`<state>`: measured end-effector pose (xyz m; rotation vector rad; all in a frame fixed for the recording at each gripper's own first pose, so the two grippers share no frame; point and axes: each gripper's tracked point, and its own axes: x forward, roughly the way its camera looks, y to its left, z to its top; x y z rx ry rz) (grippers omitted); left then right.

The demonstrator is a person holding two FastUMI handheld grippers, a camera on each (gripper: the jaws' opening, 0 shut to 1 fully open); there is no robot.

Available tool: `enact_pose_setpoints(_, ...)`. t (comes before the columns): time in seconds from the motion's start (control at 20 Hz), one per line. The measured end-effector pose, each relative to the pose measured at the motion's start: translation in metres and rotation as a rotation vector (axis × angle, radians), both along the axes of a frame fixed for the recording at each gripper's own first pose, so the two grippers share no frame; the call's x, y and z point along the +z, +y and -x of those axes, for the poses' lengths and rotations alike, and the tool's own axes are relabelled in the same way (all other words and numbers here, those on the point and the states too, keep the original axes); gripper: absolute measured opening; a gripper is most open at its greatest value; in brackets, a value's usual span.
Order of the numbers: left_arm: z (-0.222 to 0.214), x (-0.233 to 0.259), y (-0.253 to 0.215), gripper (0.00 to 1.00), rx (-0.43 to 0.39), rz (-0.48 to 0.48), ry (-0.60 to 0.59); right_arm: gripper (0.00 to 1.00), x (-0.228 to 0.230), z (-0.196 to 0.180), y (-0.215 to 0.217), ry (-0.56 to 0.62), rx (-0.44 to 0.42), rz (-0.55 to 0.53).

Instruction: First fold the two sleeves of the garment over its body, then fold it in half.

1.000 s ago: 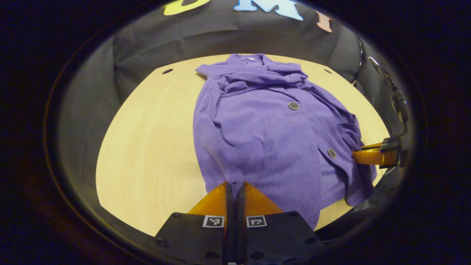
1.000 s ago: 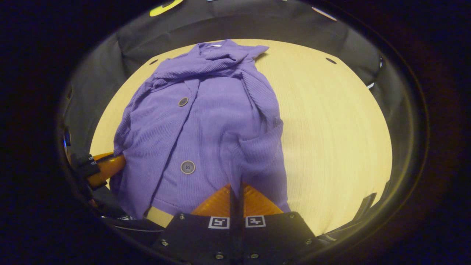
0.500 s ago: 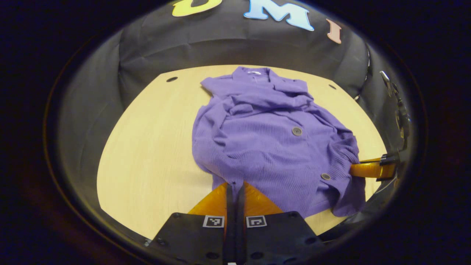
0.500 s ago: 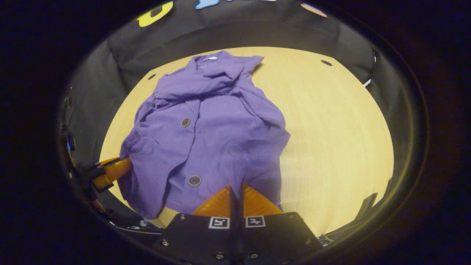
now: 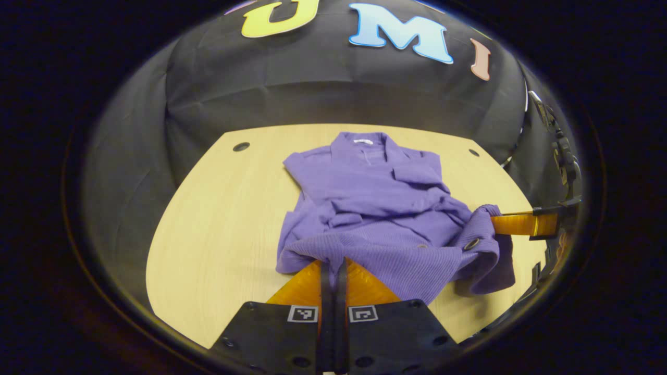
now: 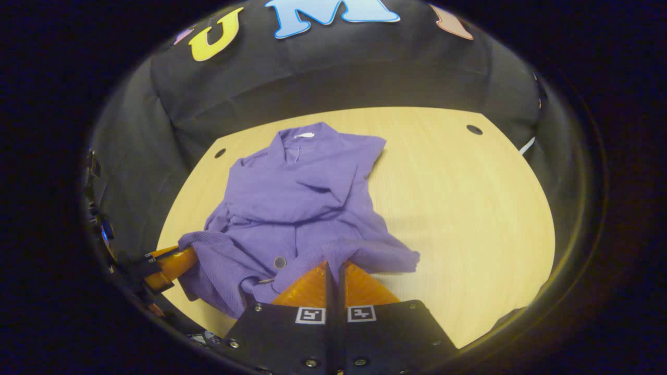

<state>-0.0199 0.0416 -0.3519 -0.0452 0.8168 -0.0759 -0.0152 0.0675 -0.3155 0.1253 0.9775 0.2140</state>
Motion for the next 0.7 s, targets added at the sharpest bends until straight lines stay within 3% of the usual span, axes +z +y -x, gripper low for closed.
enact_pose_setpoints(0.45,-0.112,0.019,0.019,0.07,0.060,0.037,-0.067,0.01,0.027,-0.115,0.008,-0.100,-0.052,-0.034)
enact_pose_setpoints(0.7,-0.188,0.024,0.021,0.07,0.056,0.030,-0.114,0.01,0.031,-0.185,0.013,-0.150,-0.084,-0.054)
